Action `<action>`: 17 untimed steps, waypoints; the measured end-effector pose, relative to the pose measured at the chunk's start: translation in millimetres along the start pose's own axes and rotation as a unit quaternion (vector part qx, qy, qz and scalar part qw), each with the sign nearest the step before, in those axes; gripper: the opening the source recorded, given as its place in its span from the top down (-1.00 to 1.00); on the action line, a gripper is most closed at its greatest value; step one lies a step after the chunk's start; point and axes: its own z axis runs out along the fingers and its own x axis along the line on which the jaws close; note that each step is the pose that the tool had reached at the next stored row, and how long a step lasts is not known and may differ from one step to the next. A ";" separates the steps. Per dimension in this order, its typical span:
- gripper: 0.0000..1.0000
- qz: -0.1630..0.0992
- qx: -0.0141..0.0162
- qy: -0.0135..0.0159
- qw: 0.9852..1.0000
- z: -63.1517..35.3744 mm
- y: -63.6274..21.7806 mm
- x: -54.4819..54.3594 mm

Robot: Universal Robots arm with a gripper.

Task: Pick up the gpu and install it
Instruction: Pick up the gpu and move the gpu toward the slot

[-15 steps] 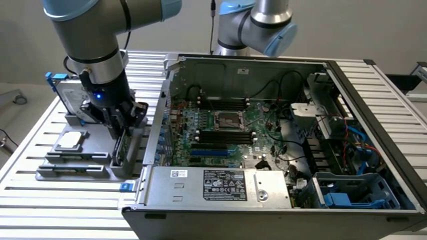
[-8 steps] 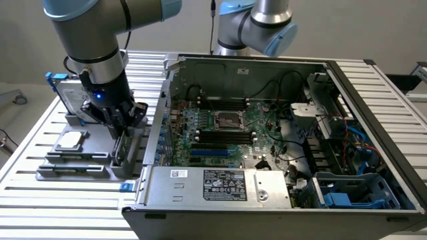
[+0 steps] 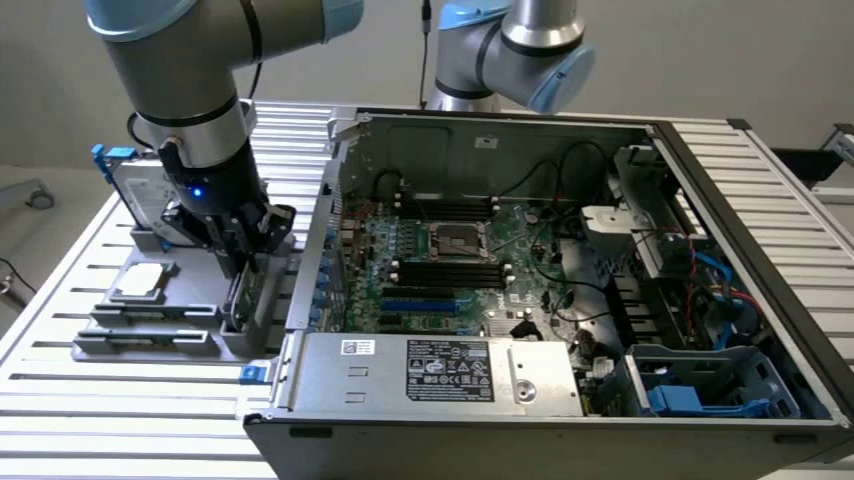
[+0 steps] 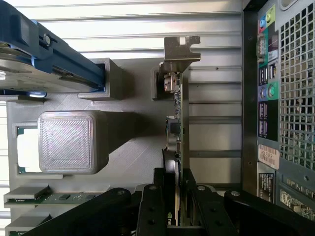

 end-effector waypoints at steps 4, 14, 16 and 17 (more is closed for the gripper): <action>0.47 0.000 0.000 0.000 1.000 -6.9 0.4 0.4; 0.47 0.000 -0.001 0.000 1.000 -46.9 2.8 2.2; 0.47 0.000 -0.001 0.000 1.000 -55.7 3.3 2.6; 0.47 0.000 -0.001 0.000 1.000 -60.3 3.6 2.8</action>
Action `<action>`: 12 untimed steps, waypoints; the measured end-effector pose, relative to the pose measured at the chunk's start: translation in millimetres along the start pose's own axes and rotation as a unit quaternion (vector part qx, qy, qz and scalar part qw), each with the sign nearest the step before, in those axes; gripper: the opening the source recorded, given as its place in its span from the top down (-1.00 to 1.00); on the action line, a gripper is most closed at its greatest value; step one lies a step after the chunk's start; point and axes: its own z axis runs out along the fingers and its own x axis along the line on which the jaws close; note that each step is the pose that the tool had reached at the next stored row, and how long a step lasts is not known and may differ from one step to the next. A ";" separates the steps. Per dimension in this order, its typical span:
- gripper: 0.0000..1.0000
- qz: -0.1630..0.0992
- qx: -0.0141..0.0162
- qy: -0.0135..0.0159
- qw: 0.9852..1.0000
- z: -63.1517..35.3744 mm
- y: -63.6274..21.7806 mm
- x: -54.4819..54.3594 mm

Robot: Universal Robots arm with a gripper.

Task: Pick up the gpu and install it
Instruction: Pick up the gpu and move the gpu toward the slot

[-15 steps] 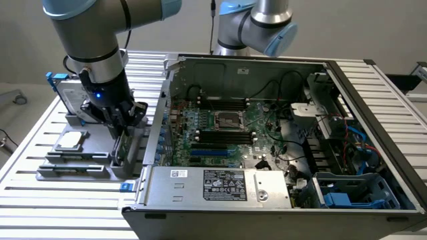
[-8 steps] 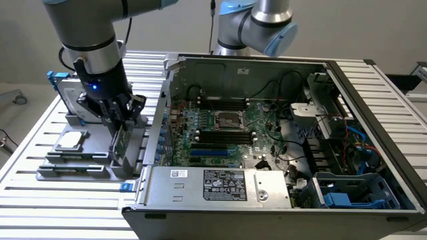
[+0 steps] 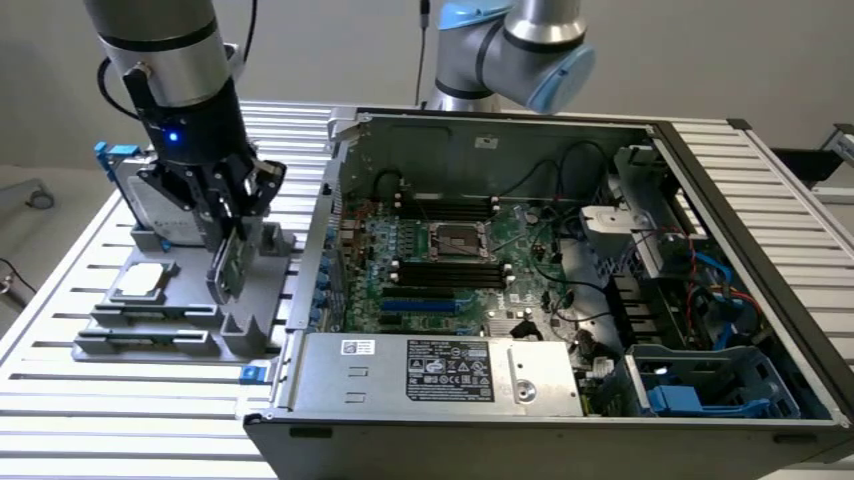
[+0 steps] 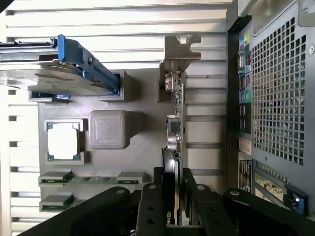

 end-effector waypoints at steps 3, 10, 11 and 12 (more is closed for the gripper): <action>0.47 0.000 0.000 0.000 1.000 -13.8 0.8 0.6; 0.47 0.000 0.000 0.000 1.000 -45.7 2.6 -4.6; 0.47 0.000 0.000 0.000 1.000 -50.5 2.8 -7.9; 0.47 0.000 0.000 0.000 1.000 -55.2 2.9 -11.3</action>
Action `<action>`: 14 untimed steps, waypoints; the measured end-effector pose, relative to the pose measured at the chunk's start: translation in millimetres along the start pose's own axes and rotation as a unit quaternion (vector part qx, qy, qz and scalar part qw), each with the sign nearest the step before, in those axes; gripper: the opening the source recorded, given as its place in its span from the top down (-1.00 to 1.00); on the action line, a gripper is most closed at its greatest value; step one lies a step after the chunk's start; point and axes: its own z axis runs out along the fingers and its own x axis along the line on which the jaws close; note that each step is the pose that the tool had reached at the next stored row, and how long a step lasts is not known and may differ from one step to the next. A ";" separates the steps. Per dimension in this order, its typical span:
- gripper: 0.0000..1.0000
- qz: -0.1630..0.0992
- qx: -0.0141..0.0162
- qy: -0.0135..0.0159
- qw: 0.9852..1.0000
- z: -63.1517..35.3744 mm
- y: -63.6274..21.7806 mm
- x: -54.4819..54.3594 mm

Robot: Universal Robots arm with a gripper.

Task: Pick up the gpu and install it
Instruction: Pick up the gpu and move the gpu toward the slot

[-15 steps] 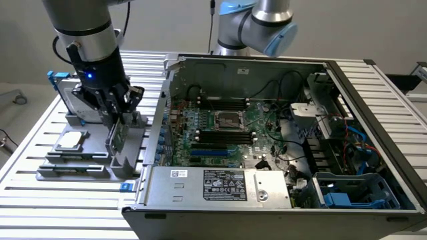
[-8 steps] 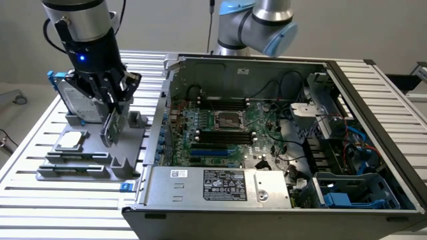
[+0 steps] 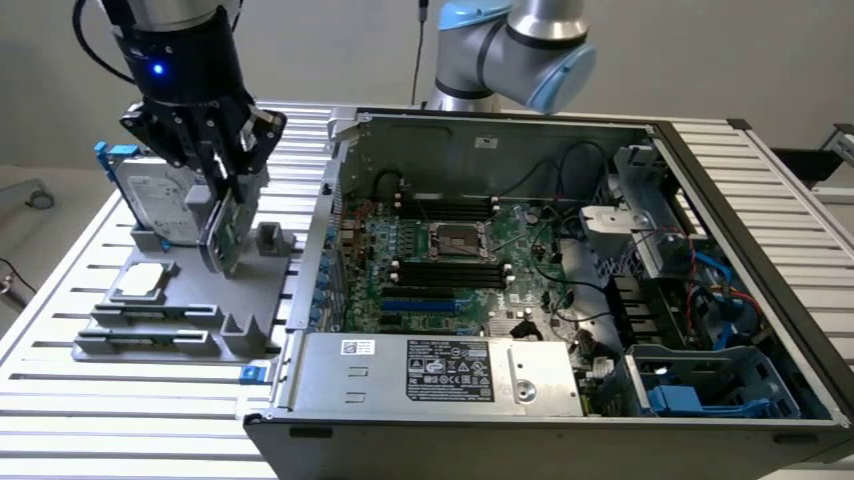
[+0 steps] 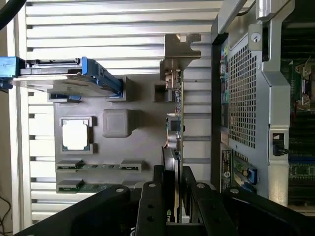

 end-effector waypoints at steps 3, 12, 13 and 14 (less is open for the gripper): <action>0.47 0.000 -0.001 0.000 1.000 -14.3 0.3 -12.5; 0.47 0.000 -0.003 0.003 1.000 -57.1 1.0 -51.5; 0.47 0.000 -0.004 0.003 1.000 -61.7 1.2 -55.8; 0.47 0.000 -0.004 0.004 1.000 -66.5 1.3 -60.1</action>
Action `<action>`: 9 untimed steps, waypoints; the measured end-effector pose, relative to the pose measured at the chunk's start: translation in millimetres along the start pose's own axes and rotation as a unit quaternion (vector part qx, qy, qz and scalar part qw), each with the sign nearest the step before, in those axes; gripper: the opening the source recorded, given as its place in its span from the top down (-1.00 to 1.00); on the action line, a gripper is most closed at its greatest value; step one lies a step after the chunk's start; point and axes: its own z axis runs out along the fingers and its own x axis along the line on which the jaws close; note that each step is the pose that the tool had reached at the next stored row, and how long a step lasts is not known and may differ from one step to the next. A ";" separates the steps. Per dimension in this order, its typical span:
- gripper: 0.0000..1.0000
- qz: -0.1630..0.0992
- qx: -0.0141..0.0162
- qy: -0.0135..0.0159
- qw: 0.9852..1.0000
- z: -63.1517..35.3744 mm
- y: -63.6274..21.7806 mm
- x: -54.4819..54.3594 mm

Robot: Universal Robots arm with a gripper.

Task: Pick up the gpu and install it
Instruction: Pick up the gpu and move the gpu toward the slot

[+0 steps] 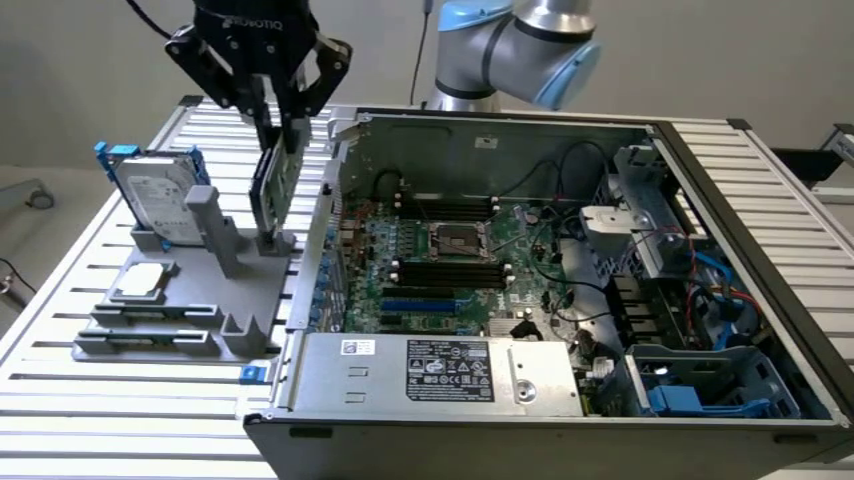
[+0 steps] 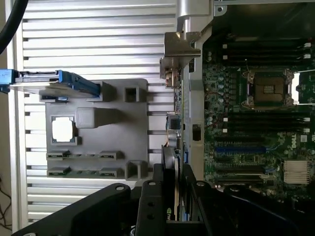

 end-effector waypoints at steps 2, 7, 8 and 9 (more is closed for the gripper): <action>0.47 0.000 -0.001 0.000 1.000 -8.4 -0.2 -8.5; 0.47 0.000 -0.004 0.000 1.000 -15.3 -1.8 -31.1; 0.47 0.000 -0.004 0.000 1.000 -15.6 -2.0 -35.6; 0.47 0.000 -0.004 0.000 1.000 -15.8 -2.1 -40.3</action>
